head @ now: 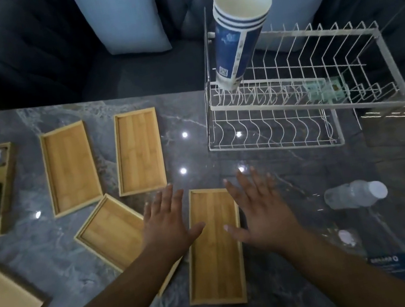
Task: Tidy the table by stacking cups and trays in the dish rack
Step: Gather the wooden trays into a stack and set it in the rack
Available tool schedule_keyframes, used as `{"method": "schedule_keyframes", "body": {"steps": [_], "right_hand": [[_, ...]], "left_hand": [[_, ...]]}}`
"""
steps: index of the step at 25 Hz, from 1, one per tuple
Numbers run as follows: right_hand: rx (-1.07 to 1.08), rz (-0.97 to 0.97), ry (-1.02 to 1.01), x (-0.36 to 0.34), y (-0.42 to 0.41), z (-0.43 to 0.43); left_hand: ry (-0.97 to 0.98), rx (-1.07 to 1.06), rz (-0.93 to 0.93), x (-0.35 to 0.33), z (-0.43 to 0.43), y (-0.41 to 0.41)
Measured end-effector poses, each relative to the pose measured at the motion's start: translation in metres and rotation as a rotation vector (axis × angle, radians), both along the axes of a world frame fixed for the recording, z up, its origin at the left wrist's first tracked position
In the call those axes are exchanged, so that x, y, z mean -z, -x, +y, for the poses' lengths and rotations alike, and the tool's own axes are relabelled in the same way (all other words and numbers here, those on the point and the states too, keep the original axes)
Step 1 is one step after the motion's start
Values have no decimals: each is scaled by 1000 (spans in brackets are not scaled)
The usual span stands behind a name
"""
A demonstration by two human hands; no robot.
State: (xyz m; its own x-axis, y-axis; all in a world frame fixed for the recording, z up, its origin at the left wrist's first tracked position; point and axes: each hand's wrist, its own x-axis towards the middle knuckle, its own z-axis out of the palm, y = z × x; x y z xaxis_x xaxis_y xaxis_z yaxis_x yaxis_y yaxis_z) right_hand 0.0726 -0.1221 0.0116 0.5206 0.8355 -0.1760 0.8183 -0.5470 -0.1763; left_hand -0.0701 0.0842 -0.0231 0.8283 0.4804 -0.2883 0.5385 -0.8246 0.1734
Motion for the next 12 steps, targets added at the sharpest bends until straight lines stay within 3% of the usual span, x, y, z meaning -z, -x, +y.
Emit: {"method": "schedule_keyframes", "body": {"steps": [7, 12], "right_hand": [[-98, 66, 237, 47, -9, 38], [-104, 102, 285, 57, -13, 40]], "left_hand": [[6, 51, 142, 32, -3, 4], [41, 125, 175, 41, -8, 1]]}}
